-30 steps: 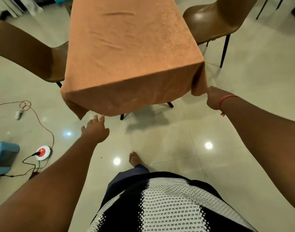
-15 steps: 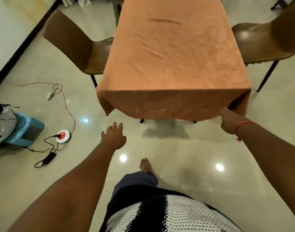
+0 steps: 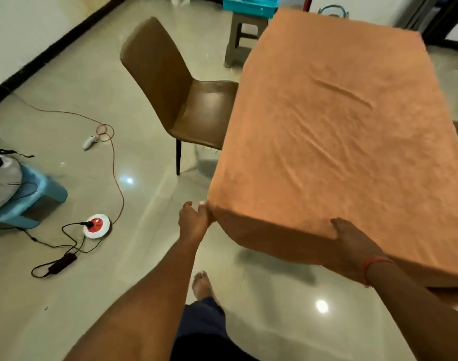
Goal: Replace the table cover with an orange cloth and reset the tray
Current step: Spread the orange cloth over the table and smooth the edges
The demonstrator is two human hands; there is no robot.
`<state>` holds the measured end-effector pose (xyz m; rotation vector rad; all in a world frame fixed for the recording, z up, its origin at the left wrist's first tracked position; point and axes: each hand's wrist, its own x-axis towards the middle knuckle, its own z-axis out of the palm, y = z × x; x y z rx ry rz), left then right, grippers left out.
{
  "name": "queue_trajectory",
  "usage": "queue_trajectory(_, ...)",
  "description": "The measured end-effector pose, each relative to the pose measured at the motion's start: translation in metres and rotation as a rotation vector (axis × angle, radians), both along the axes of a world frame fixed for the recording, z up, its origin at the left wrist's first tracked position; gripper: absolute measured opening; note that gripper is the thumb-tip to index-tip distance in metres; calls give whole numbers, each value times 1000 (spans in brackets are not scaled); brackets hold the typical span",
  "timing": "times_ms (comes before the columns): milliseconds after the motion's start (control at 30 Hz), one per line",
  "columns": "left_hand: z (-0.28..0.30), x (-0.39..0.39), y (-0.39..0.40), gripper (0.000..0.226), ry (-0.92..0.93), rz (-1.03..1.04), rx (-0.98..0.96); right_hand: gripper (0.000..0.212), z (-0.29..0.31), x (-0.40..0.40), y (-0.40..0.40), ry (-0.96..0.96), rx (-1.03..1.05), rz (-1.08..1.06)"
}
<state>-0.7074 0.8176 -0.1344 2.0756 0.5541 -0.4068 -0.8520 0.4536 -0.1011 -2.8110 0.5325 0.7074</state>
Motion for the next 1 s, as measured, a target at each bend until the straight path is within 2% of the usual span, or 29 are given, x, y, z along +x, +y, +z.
queue_trajectory(167, -26, 73, 22, 78, 416, -174, -242, 67, -2, 96, 59, 62, 77, -1)
queue_trajectory(300, -29, 79, 5, 58, 627, -199, -547, 66, -10, 120, 92, 70, 25, -18)
queue_trajectory(400, -44, 81, 4, 61, 608, -270, -662, 62, -8, 120, 97, 41, -41, -50)
queue_trajectory(567, -35, 90, 26, 51, 642, -120, -959, 59, -6, 120, 96, 30, -87, -44)
queue_trajectory(700, -22, 93, 58, 70, 744, -72, -1113, 57, -2, 122, 98, 77, -92, -63)
queue_trajectory(800, -21, 91, 80, 83, 812, -14, -1068, 58, 2, 124, 100, 104, -79, -67)
queue_trajectory(867, -29, 88, 98, 70, 819, -27, -957, 59, 3, 125, 100, 115, -80, -58)
queue_trajectory(1000, -58, 80, 121, 39, 586, -136, -354, 64, 6, 128, 103, 146, -69, -63)
